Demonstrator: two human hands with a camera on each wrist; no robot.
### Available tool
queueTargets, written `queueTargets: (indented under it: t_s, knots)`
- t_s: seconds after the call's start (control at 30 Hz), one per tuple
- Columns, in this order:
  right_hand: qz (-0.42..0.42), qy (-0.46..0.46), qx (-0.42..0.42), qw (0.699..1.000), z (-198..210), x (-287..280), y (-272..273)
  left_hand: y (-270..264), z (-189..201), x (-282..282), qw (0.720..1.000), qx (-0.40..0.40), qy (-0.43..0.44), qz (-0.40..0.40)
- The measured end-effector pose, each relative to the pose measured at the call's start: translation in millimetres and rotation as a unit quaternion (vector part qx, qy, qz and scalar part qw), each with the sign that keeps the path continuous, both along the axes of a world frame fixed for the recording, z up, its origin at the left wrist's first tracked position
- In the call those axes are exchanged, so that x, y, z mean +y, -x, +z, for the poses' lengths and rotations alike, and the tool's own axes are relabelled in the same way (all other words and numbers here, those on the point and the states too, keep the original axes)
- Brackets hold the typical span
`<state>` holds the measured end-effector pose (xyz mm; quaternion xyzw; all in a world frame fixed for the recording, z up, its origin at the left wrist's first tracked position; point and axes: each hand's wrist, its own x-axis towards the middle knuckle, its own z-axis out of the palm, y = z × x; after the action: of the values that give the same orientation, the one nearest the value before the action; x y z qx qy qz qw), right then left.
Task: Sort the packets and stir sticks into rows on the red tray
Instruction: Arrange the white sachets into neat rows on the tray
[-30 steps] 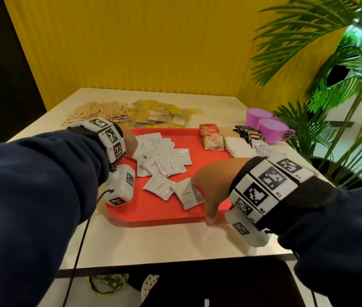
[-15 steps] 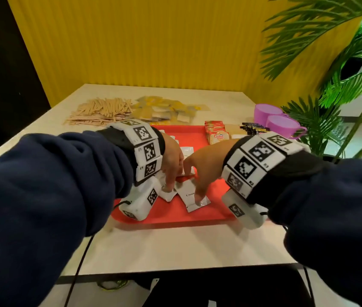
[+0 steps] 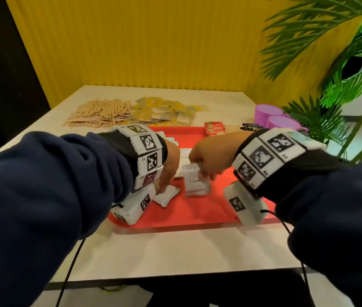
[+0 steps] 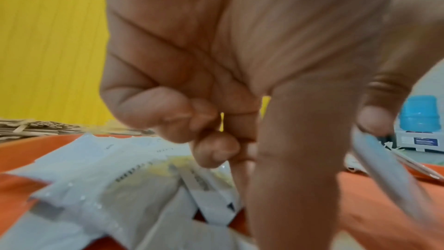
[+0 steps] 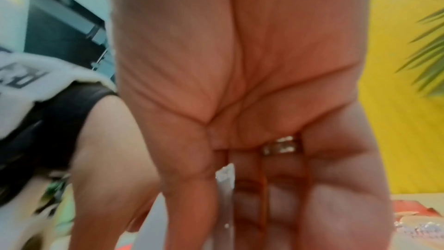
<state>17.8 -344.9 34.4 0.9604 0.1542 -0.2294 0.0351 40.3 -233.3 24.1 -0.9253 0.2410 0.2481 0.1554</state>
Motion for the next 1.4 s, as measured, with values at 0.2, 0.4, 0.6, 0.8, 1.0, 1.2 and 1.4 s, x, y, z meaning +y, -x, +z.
queueTargets:
  t_s: [0.2,0.4,0.6,0.8,1.0,1.2,1.4]
  knots:
    - [-0.096,-0.199,-0.107,0.970,11.9,-29.3,-5.3,-2.9,-7.0,-5.4,0.999,0.023,0.022,-0.038]
    - [-0.184,-0.346,-0.159,0.906,3.6,-36.9,-10.9,-6.0,-13.2,-10.3,0.996,0.062,0.031,-0.050]
    - [-0.225,-0.453,-0.186,0.842,-4.3,-40.2,-19.4,-7.3,-12.8,-6.2,0.997,0.035,0.054,-0.051]
    - [-0.210,-0.516,-0.200,0.806,10.8,-30.0,-22.6,-11.2,-17.4,-7.6,0.997,0.034,0.060,-0.041]
    - [-0.197,-0.551,-0.177,0.791,5.6,-21.9,-30.2,-12.2,-14.2,-3.9,0.995,0.063,0.063,-0.043]
    - [-0.207,-0.591,-0.184,0.758,-6.8,-34.8,-35.4,-14.7,22.1,14.5,0.964,0.034,0.264,-0.016]
    - [-0.210,-0.650,-0.192,0.705,-9.6,-44.9,-33.9,-28.6,28.2,29.3,0.795,0.054,0.592,0.126]
